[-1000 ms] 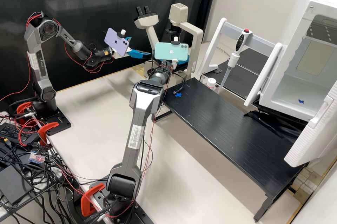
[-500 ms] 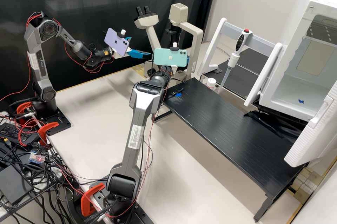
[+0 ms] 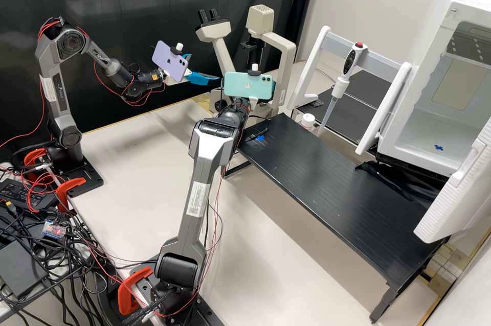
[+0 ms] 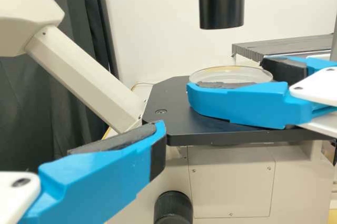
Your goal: Move the petri dish to the bench
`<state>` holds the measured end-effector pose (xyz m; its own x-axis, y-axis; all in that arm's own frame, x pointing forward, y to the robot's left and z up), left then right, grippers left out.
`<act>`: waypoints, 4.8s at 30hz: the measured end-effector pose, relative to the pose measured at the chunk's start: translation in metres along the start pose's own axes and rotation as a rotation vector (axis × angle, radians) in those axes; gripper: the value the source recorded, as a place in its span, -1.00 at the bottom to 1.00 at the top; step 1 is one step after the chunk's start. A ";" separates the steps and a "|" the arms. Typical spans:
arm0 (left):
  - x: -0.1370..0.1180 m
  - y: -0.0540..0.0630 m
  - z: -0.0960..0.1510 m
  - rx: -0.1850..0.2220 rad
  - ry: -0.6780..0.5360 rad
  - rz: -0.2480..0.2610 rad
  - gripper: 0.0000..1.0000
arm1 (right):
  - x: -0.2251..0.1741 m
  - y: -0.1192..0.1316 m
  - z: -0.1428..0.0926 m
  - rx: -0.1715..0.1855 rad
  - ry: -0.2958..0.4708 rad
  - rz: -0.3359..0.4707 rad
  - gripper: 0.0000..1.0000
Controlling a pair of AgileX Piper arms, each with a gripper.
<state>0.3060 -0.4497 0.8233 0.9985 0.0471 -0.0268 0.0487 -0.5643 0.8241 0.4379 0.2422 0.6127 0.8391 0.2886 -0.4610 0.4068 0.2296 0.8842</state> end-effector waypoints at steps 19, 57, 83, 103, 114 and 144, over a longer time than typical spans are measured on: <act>0.000 0.000 0.000 0.000 0.000 0.000 1.00 | -0.002 -0.005 0.003 0.038 0.030 -0.023 -1.00; 0.000 0.000 0.000 0.000 0.000 0.000 1.00 | -0.151 -0.023 -0.001 -0.067 0.064 0.069 -1.00; 0.000 0.000 0.000 0.000 0.000 0.000 1.00 | -0.242 0.000 0.047 0.072 0.052 0.203 -1.00; 0.000 0.000 0.000 0.000 0.000 0.000 1.00 | -0.249 0.005 0.073 0.085 -0.061 0.205 -1.00; 0.000 0.000 0.000 0.000 0.000 0.000 1.00 | -0.259 -0.002 0.076 0.070 -0.083 0.184 -1.00; 0.000 0.000 0.000 0.000 0.000 0.000 1.00 | -0.315 0.024 0.045 -0.012 -0.011 0.483 1.00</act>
<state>0.3060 -0.4497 0.8233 0.9985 0.0471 -0.0268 0.0487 -0.5643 0.8241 0.1994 0.1149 0.7823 0.9347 0.3555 0.0027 -0.0343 0.0827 0.9960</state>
